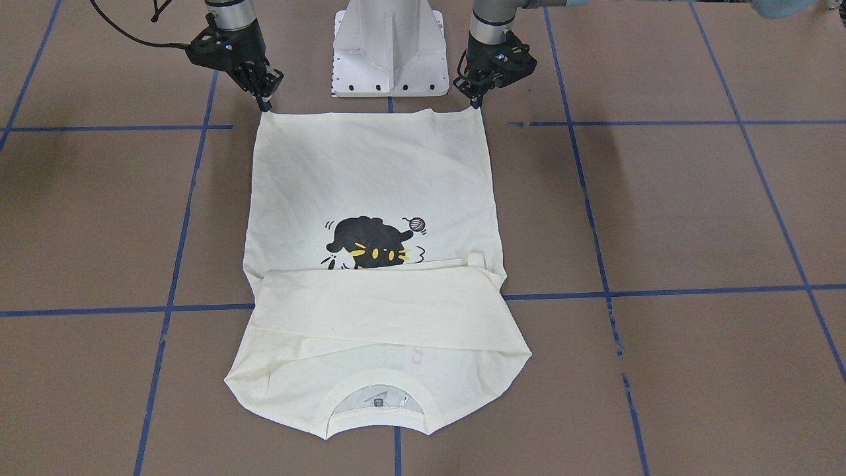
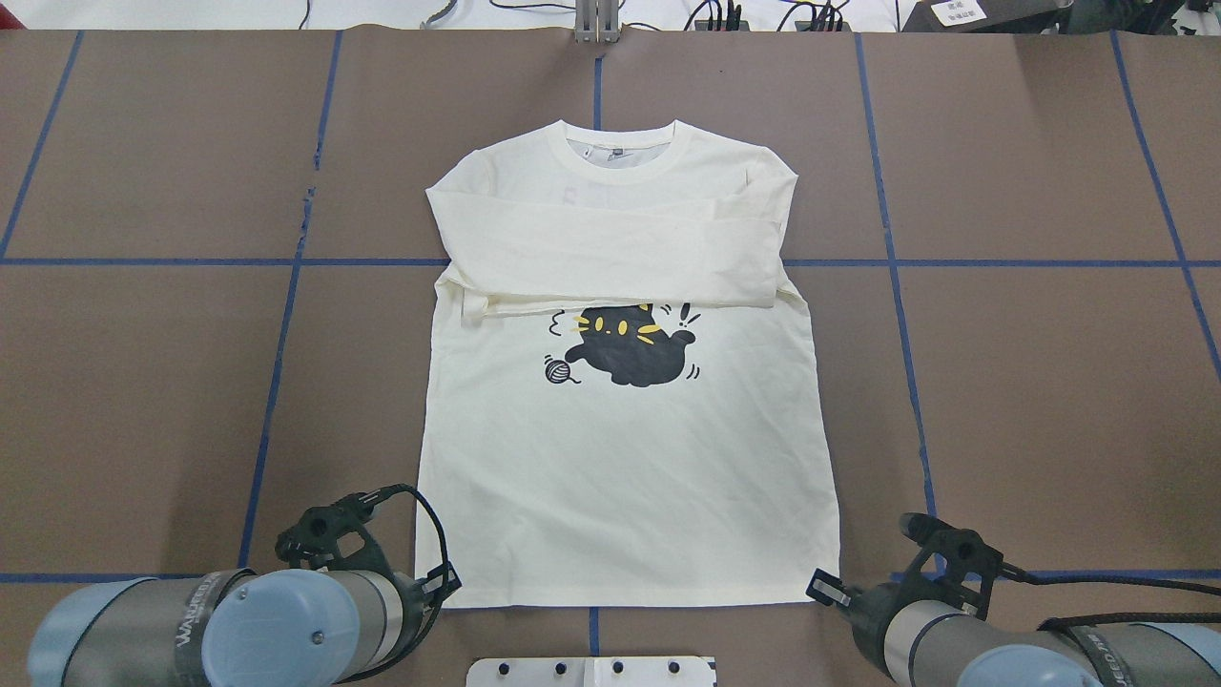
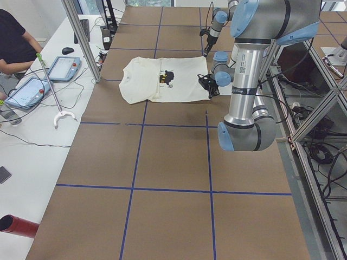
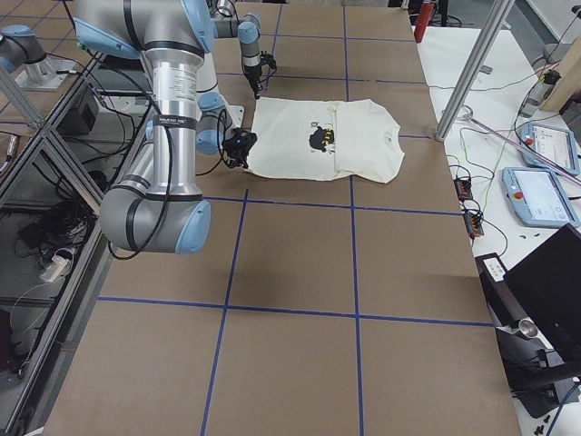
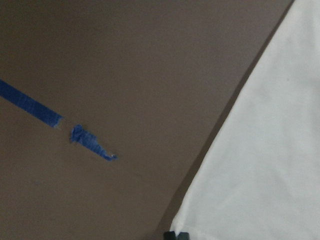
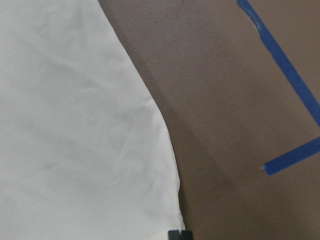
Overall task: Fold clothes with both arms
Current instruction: 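Grasp both hem corners nearest the robot with both grippers, then lift the hem and fold it toward the collar with both grippers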
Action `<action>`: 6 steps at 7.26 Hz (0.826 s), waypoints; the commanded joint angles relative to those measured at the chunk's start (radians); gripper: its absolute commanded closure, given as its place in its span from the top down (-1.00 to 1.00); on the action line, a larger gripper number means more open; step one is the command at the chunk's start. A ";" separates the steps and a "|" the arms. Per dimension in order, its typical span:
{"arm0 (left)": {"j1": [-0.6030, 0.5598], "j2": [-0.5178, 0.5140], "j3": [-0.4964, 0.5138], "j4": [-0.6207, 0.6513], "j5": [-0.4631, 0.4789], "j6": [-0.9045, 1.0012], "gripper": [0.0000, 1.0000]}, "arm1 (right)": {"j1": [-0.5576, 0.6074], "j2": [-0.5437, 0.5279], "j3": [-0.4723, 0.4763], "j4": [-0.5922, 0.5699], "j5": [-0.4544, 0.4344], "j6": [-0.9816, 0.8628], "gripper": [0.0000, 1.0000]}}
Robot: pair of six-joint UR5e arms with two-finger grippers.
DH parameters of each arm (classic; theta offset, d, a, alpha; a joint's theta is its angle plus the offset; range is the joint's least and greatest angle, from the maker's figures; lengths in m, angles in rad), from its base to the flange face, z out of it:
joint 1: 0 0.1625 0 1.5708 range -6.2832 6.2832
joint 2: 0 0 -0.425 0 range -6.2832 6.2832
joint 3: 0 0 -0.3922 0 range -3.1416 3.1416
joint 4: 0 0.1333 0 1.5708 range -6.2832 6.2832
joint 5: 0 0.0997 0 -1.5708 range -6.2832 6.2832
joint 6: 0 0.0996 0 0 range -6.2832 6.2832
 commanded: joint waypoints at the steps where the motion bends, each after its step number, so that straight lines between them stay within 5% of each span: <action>1: 0.004 0.030 -0.152 0.047 -0.011 -0.008 -1.00 | -0.049 -0.070 0.174 -0.109 0.021 0.027 -1.00; 4: -0.017 0.025 -0.184 0.059 -0.065 0.051 -1.00 | 0.034 -0.061 0.247 -0.128 0.035 0.031 -1.00; 6: -0.206 -0.125 -0.056 0.061 -0.074 0.229 -1.00 | 0.231 0.165 0.082 -0.131 0.078 -0.159 -1.00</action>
